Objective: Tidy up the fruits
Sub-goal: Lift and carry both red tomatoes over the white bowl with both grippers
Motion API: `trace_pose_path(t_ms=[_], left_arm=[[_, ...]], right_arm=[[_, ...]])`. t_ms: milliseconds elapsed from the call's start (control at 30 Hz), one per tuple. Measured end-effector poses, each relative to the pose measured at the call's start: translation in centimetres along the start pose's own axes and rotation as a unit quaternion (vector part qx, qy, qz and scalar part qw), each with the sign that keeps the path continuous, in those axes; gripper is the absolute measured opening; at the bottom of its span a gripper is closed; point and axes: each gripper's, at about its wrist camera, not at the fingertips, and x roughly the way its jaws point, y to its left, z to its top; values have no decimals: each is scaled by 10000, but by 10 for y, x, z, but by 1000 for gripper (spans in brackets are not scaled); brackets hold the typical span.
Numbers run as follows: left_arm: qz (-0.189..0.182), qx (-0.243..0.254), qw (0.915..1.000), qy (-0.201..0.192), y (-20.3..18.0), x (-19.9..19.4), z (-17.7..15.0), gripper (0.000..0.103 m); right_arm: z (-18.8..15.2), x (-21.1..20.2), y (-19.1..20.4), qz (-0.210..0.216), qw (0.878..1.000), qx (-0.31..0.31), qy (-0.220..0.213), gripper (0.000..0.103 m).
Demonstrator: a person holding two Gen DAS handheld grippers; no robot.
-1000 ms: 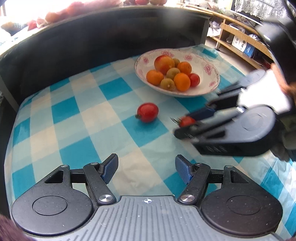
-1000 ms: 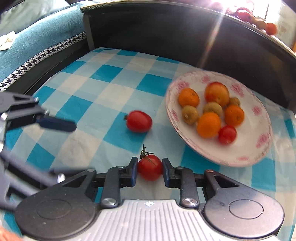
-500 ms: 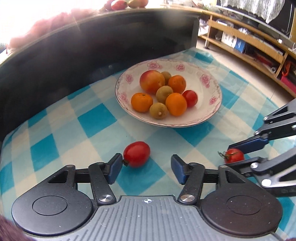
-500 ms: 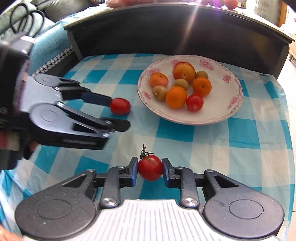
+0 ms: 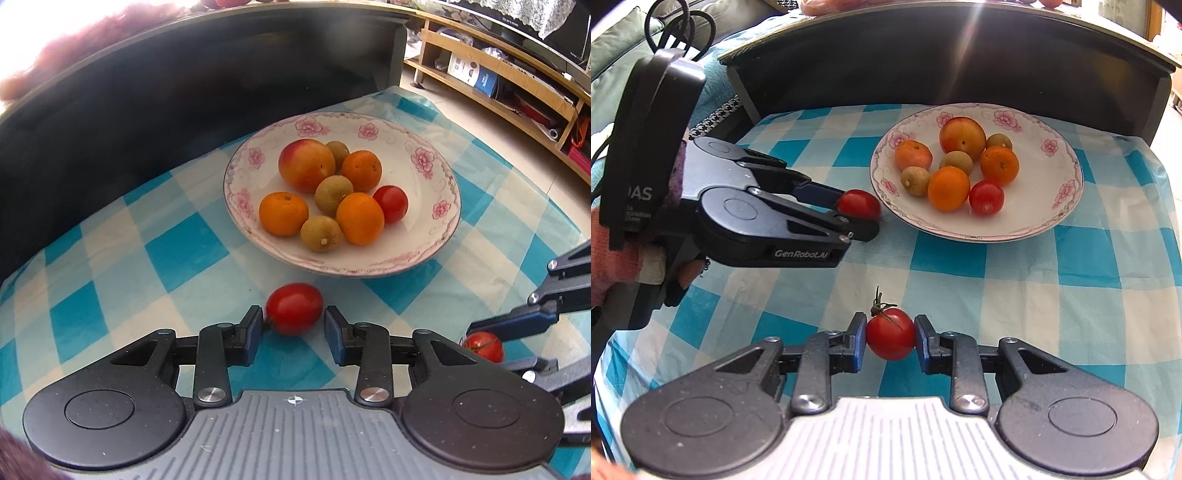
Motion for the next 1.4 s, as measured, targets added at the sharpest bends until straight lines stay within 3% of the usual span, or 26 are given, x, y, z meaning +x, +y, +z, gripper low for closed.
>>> trace_pose_path(t_ms=[267,567,767,1167,1400], left_arm=[[-64,9,10000,-26,-3,1,-1,49],[8,-81,10000,-7,-10,-8,-12,37],[48,-140,9999,13,-17,-12,-17,36],[-42,-212,9995,212,-21,-52,-71,36],[90,-268,9996,96,-26,-60,-77,41]], right_arm=[[0,7,-4,13,10000,46,74,31],[-2,6,1,-59,10000,29,59,31],[-7,-4,0,-143,9998,127,-15,31],[-25,-8,21,-131,9998,-64,112,31],[-39,-7,35,-208,9995,-194,165,31]])
